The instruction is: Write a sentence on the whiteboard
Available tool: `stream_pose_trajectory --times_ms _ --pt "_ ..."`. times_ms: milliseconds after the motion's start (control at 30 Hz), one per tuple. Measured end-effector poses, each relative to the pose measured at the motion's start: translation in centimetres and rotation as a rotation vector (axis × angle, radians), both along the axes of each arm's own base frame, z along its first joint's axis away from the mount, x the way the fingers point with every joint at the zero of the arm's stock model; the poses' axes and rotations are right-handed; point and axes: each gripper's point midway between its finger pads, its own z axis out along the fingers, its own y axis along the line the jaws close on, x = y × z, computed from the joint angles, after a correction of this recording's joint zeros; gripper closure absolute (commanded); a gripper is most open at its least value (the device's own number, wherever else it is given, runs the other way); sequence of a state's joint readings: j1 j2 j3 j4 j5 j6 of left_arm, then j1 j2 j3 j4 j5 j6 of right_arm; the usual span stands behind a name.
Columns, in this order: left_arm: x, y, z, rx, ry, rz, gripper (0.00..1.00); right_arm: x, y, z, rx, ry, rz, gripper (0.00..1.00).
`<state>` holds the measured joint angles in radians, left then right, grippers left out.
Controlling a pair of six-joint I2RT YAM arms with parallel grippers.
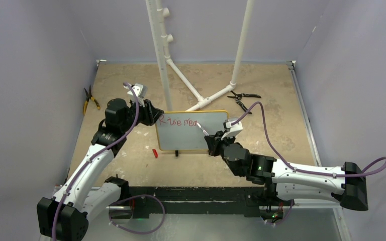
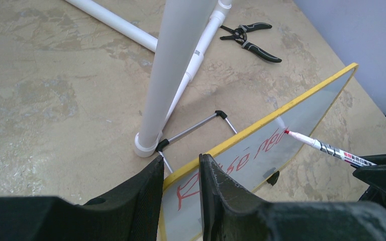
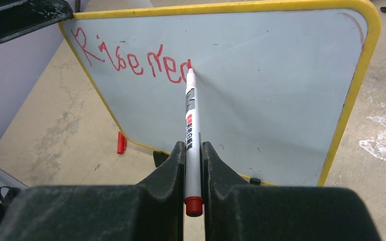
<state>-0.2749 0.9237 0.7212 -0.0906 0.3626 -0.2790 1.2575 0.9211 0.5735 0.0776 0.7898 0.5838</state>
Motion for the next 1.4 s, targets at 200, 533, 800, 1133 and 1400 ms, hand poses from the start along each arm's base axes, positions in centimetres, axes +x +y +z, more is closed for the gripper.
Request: stream_pose_trajectory --times_ms 200,533,800,1133,1400 --pt "0.0 0.0 0.0 0.0 0.0 0.0 0.71 -0.2 -0.1 -0.6 0.003 0.027 0.0 1.0" --pt "0.0 0.0 0.0 0.0 0.0 0.0 0.7 -0.6 -0.5 -1.4 -0.013 0.055 -0.001 1.0" --pt "0.0 0.0 0.0 -0.001 0.0 -0.001 0.7 -0.5 -1.4 -0.6 -0.004 0.039 -0.016 1.0" --pt "0.0 0.0 0.0 -0.001 0.0 -0.002 0.7 -0.3 -2.4 0.9 0.033 0.001 -0.04 1.0" --pt "0.0 0.0 0.0 -0.001 0.0 -0.001 0.7 -0.1 -2.1 0.0 -0.002 0.008 -0.046 1.0"
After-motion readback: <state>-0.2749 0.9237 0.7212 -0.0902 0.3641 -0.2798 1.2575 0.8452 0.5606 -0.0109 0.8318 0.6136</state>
